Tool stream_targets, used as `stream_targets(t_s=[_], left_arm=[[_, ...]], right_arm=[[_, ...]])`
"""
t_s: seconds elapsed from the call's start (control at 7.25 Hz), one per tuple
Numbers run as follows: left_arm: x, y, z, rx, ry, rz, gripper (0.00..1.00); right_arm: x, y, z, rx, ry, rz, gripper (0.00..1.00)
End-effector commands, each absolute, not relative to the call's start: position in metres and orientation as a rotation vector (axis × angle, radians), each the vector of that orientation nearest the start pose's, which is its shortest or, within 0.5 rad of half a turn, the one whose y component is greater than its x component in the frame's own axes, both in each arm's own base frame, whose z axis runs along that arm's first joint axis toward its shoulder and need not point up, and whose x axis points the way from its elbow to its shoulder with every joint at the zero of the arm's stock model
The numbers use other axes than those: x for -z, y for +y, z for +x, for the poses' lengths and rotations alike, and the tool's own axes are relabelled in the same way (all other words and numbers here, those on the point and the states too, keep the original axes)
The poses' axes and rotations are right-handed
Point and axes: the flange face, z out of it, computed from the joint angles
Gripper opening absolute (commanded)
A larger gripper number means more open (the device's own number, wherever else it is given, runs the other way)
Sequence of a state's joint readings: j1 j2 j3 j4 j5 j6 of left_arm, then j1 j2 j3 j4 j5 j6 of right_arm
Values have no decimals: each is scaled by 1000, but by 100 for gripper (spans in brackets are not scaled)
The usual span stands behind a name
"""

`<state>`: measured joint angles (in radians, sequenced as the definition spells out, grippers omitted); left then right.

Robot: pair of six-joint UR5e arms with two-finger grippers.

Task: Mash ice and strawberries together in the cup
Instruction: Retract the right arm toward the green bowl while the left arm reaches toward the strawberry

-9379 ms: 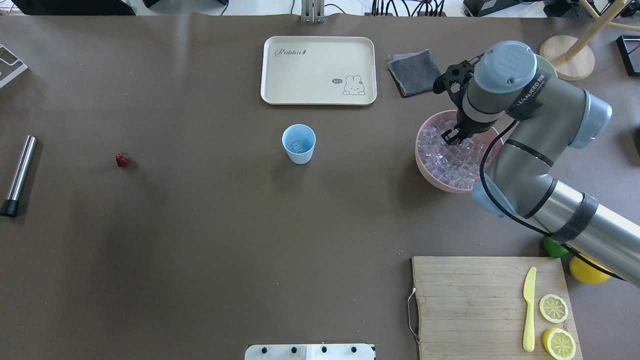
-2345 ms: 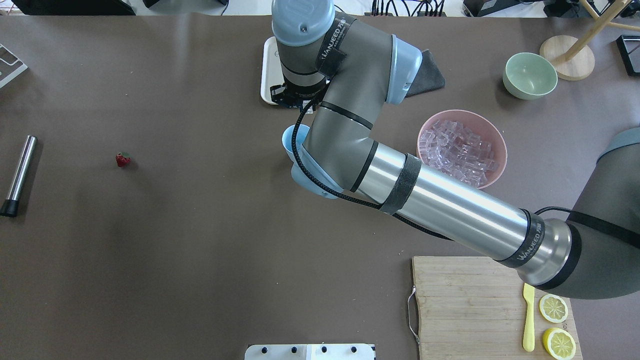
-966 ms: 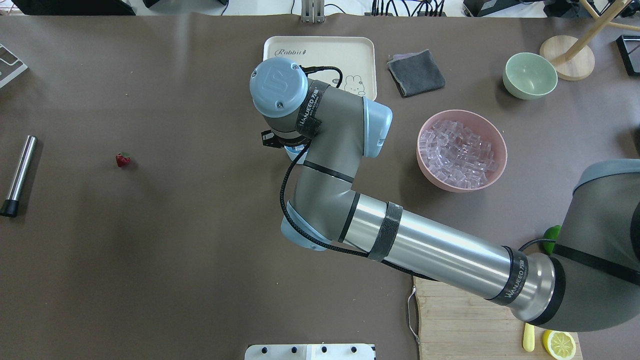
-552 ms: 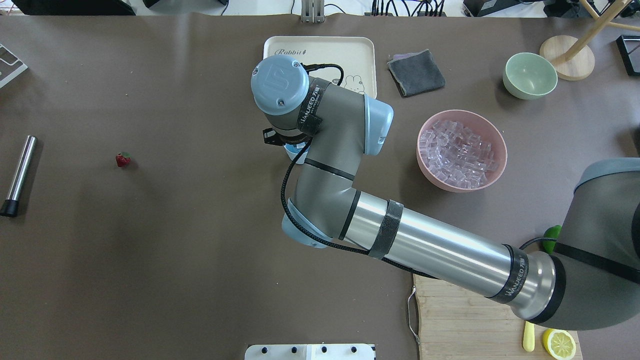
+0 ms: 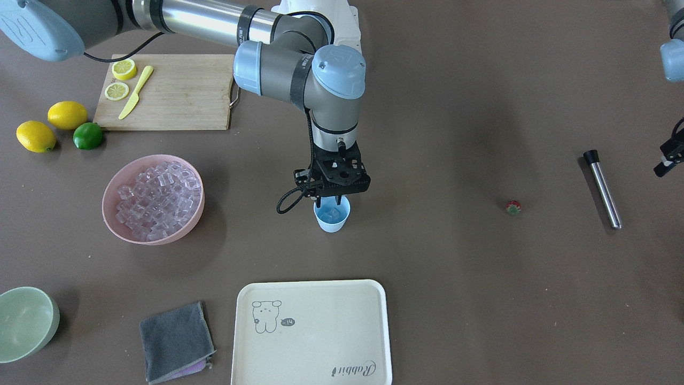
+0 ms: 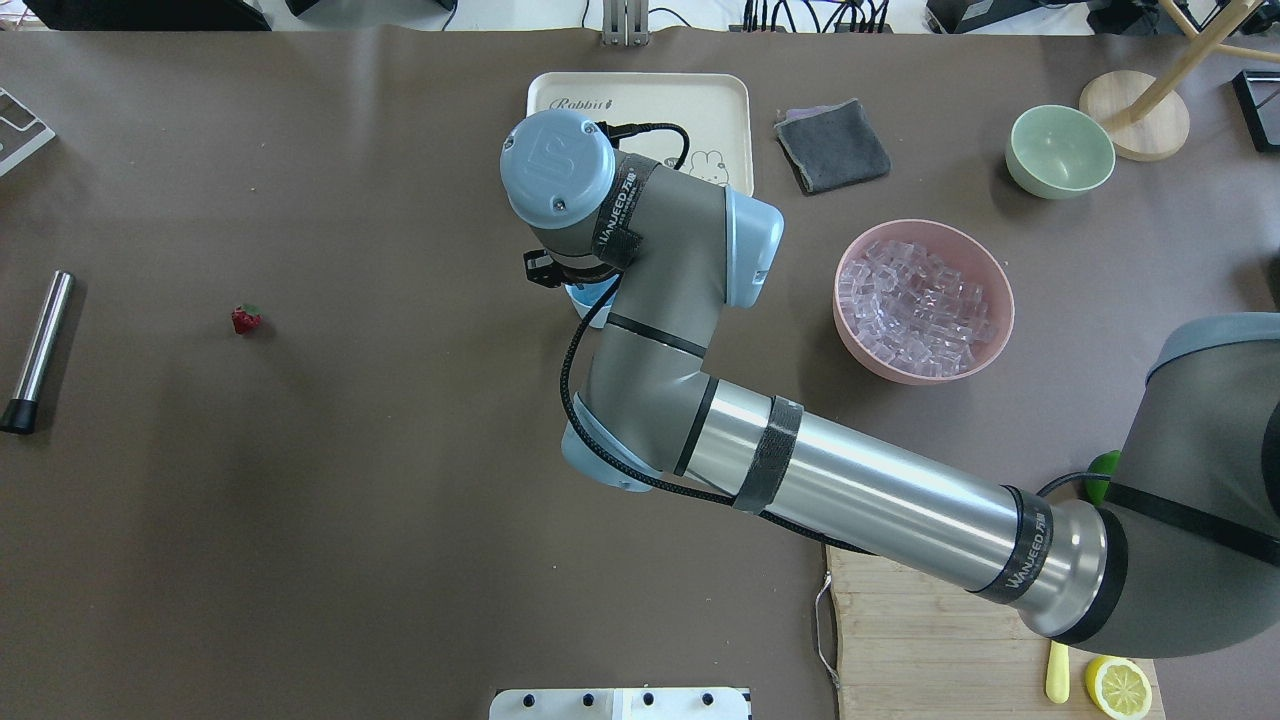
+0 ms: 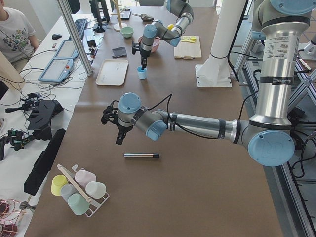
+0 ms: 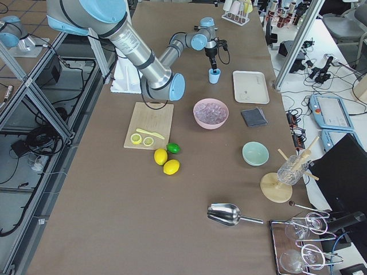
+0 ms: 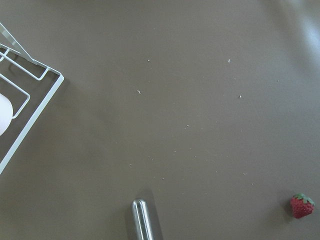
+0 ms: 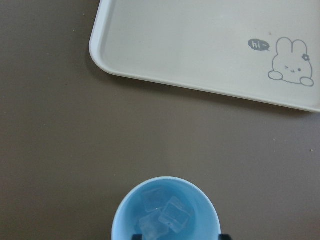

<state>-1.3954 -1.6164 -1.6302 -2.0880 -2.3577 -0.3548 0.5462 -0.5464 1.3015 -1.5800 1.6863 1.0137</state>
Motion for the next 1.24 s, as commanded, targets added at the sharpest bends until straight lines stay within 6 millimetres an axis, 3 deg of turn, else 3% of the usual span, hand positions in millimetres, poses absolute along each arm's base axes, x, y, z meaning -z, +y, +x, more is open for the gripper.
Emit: stream_targets(t_s=[0.0, 0.14, 0.28, 0.41, 0.55, 0.69, 0.97, 1.1], left_arm=[[-526, -550, 34, -92, 889, 398, 97], [-509, -567, 35, -88, 866, 433, 97], [-508, -568, 58, -122, 862, 424, 97], [-505, -567, 73, -148, 868, 420, 97], [-493, -566, 93, -187, 883, 424, 97], [-480, -558, 126, -228, 906, 412, 97], [-437, -545, 213, -263, 889, 434, 97], [-424, -537, 269, -290, 886, 423, 97]], right_arm=[[-100, -525, -586, 32, -729, 315, 67], [-84, -548, -541, 8, -784, 280, 67], [-85, -564, -492, -15, -781, 216, 67], [-110, -561, -445, 29, -739, 231, 67], [-152, -561, -381, 81, -716, 226, 67], [-195, -565, -327, 106, -713, 217, 67], [-269, -556, -235, 128, -685, 216, 67], [-290, -560, -198, 128, -691, 206, 67]])
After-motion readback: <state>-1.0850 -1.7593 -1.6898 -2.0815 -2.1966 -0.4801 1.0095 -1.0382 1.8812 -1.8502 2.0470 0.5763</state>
